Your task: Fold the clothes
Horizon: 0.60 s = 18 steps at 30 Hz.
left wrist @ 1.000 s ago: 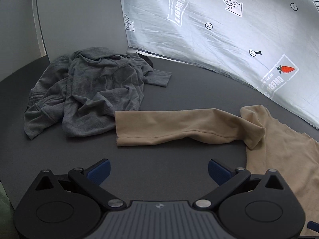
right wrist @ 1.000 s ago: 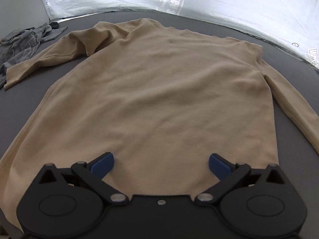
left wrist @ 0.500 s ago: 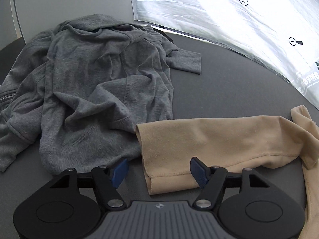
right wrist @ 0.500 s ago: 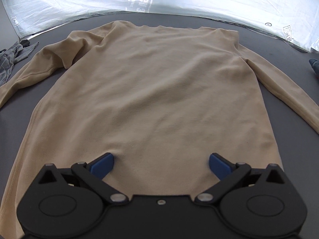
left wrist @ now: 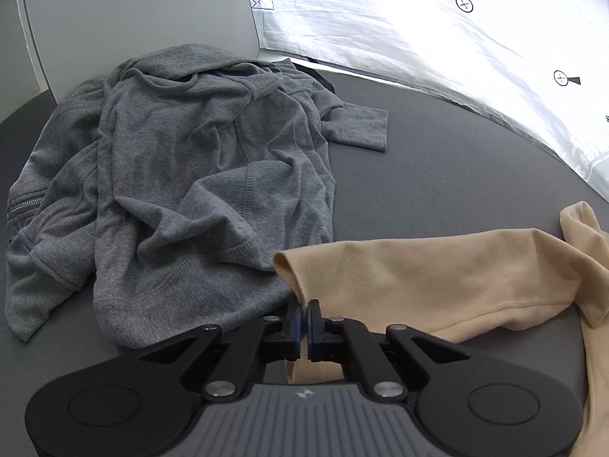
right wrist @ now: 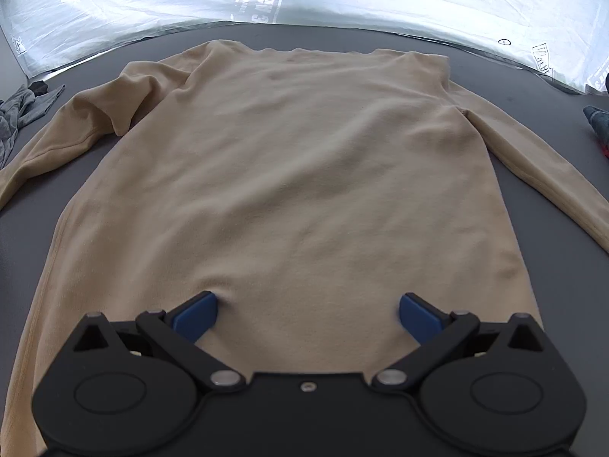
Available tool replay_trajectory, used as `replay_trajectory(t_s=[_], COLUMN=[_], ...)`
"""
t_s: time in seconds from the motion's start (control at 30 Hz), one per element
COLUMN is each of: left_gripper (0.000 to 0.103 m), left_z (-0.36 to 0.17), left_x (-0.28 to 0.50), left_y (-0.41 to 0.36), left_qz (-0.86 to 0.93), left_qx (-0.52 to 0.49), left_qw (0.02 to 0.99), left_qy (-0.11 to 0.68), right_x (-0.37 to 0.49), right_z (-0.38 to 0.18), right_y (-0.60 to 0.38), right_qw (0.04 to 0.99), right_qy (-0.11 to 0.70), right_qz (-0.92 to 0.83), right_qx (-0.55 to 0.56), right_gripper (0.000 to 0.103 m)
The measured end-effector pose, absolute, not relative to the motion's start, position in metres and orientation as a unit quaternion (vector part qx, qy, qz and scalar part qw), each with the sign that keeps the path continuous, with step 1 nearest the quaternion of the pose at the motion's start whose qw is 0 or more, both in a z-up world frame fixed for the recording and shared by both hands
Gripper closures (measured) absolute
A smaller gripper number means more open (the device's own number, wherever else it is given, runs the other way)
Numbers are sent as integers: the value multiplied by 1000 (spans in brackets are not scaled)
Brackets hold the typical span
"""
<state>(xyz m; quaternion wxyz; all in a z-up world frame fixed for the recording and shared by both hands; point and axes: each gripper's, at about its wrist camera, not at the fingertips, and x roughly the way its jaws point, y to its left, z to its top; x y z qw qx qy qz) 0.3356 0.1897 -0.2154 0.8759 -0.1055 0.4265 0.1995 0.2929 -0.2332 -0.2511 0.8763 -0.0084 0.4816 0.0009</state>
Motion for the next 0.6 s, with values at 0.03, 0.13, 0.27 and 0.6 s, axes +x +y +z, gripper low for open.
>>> replay_trajectory(t_s=[0.03,0.13,0.27,0.6], left_gripper=[100,100,100,98], left_z=[-210,-186,-141,-196], left_x=[331,313,272,223], left_y=[190,188,185,212], left_qz=[201,208,237,338], left_qx=[-103,-89,-56,-12], left_qw=[879,890,909,841], left_qy=[421,395,339,422], right_x=[292,289,290,289], right_z=[-251,-251,-252,-252], right_y=[-233,-233,-233,-236], right_qw=[878,880,882,884], right_qy=[479,475,472,467], right_qz=[2,4,6,14], right_qx=[-9,-10,-11,-13], right_gripper=[0,0,0,0])
